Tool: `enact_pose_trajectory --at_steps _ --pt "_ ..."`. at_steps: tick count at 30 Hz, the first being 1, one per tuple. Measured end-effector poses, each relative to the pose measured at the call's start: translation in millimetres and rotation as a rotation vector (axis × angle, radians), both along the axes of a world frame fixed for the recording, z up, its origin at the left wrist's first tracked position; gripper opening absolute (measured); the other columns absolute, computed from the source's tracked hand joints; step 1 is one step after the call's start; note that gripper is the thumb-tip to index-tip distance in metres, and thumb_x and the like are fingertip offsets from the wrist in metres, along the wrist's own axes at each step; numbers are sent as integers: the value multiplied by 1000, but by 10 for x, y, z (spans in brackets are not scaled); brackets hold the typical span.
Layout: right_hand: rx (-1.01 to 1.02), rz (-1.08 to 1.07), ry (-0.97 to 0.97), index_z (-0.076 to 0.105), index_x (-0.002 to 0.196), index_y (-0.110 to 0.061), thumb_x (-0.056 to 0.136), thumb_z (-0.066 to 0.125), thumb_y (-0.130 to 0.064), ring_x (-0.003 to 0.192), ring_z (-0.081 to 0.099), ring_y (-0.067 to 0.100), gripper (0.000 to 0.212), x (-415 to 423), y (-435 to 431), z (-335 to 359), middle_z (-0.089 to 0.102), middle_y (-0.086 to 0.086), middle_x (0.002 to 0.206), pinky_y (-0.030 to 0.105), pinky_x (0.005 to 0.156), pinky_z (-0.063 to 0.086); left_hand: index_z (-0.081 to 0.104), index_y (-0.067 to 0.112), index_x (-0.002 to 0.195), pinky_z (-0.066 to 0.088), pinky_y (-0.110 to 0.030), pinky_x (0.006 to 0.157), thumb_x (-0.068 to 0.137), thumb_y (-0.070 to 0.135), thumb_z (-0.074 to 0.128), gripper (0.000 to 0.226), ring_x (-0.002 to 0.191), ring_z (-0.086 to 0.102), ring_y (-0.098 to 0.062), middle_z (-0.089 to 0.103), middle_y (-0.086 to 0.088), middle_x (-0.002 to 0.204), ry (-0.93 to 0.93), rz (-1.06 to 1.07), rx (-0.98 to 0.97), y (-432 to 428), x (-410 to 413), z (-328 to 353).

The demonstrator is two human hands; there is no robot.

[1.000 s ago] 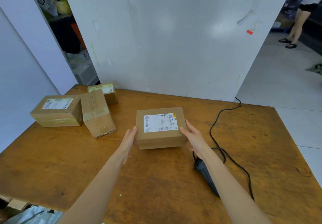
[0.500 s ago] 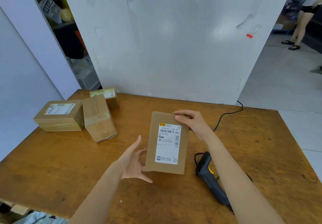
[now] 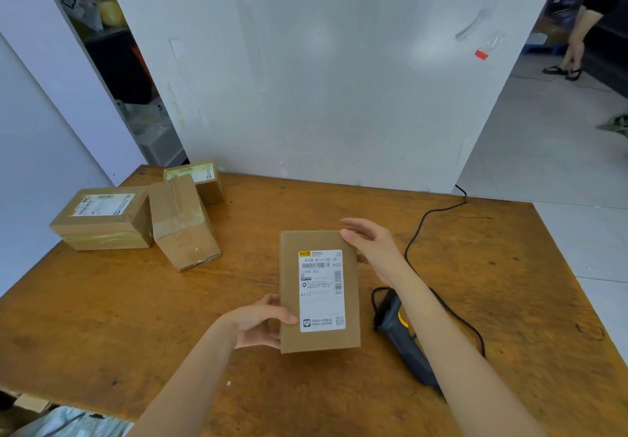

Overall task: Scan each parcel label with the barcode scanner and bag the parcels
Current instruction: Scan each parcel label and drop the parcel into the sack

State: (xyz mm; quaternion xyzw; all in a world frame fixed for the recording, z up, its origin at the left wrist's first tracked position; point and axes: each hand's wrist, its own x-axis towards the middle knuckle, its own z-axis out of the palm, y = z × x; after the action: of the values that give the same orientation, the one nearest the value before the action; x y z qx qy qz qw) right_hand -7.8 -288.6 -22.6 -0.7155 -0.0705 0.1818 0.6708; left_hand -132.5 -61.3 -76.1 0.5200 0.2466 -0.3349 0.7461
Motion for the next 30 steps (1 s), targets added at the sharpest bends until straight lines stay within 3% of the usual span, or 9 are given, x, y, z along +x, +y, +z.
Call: enact_pose_trajectory --at_steps 2,5,10,14,16,19,22,27,30 --pt "-63 -156 28 66 107 -31 91 63 -28 110 60 11 17 -73 -231 -110 65 -10 113 39 88 56 35 18 137 48 -60 94 48 -2 90 107 119 57 -38 54 -16 136 -19 91 -55 35 -8 -41" --pt "-472 -332 -69 59 118 -23 92 60 -30 106 56 10 27 -307 -620 -433 63 -5 118 30 89 48 47 15 132 53 -55 86 48 3 90 95 122 54 -36 58 -17 131 -43 229 -119 44 9 -48" --pt "-953 -82 43 42 137 -25 78 70 -49 130 39 26 70 -810 -968 -947 45 3 138 44 100 44 57 17 118 46 -59 96 46 9 87 79 123 52 -42 57 -19 128 -81 330 -161 1 82 -35" --pt "-1141 -18 -66 39 136 -28 76 70 -53 126 37 24 72 -989 -897 -1047 45 -1 133 43 95 45 58 20 120 45 -60 98 50 8 85 76 125 50 -42 57 -17 127 -111 351 -219 -83 136 -67" --pt "-1113 -51 -92 40 135 -24 80 70 -45 119 47 23 66 -1004 -822 -1063 50 1 128 37 89 48 59 19 120 49 -56 95 52 8 85 73 124 51 -39 59 -16 126 -120 348 -204 -121 154 -80" --pt "-953 -78 -79 42 131 -19 85 68 -35 106 56 21 55 -1005 -760 -1049 56 3 119 28 77 46 61 20 116 58 -46 77 52 9 86 69 116 54 -34 62 -15 121 -107 361 -169 -143 176 -86" --pt "-701 -113 -68 47 105 -23 85 68 -30 83 59 12 29 -997 -713 -917 61 1 100 31 70 49 58 21 119 57 -43 71 58 12 83 68 113 56 -30 61 -13 122 -87 376 -145 -146 196 -88" --pt "-351 -214 -150 53 102 -41 79 72 -44 82 62 -7 30 -1023 -566 -455 66 -23 88 9 61 46 37 18 137 41 -48 106 47 27 89 104 118 54 -28 53 -14 131 -77 357 -50 -177 232 -156" --pt "-142 -138 -104 55 112 -36 79 70 -46 67 59 -2 38 -1100 -437 -140 64 -24 76 13 60 45 32 16 137 39 -45 109 51 25 88 102 117 56 -28 55 -14 130 -97 369 -2 -207 261 -225"
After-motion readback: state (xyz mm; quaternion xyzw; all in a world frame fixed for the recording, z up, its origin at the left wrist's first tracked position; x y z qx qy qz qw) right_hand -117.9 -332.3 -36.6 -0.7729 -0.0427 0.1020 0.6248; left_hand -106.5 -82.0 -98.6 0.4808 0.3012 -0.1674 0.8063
